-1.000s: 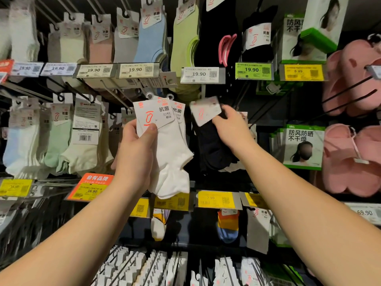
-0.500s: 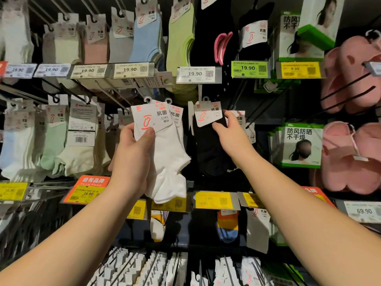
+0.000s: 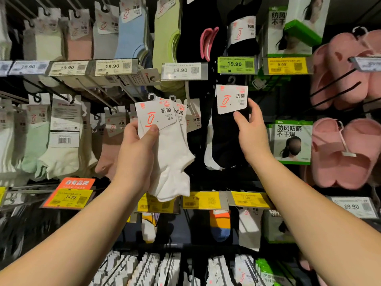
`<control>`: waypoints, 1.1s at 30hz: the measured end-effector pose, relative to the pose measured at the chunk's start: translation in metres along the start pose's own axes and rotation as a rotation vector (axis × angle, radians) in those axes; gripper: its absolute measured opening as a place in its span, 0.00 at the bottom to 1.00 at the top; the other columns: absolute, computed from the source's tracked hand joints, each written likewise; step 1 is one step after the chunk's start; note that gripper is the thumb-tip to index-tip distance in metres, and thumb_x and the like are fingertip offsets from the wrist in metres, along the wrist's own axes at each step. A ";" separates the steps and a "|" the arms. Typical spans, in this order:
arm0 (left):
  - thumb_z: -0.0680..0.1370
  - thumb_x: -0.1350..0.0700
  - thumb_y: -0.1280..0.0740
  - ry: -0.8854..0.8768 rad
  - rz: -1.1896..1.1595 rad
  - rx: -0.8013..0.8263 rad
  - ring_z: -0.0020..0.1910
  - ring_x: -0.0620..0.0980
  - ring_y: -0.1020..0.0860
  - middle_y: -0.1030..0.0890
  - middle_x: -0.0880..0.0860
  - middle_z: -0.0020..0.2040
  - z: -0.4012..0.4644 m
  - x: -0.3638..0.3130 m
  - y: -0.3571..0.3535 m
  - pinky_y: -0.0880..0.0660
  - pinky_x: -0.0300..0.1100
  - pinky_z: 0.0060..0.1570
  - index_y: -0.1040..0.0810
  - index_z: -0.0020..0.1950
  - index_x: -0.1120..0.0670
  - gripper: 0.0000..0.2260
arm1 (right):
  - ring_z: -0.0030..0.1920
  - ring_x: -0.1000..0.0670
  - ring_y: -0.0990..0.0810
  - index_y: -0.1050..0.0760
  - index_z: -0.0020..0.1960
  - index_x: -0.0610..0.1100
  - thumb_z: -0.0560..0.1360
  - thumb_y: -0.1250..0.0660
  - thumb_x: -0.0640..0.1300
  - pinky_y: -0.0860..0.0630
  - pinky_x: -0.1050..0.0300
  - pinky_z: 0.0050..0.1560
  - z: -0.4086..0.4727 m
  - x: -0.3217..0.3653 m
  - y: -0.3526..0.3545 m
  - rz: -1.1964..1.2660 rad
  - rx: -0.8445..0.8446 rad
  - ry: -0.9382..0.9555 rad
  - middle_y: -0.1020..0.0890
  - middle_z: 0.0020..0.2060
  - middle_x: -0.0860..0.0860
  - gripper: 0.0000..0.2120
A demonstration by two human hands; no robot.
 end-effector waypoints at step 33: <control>0.83 0.61 0.38 0.025 -0.134 0.052 0.57 0.49 0.17 0.16 0.52 0.58 -0.003 0.002 -0.033 0.21 0.49 0.61 0.31 0.68 0.56 0.13 | 0.52 0.50 0.17 0.25 0.57 0.51 0.73 0.36 0.46 0.21 0.44 0.58 0.036 0.025 0.028 -0.125 0.121 -0.147 0.16 0.51 0.52 0.13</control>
Point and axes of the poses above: each hand's wrist, its own z-axis towards the middle knuckle, its own y-axis out of the back of the hand, x = y × z, the point moved 4 cm from there along z, towards the middle knuckle
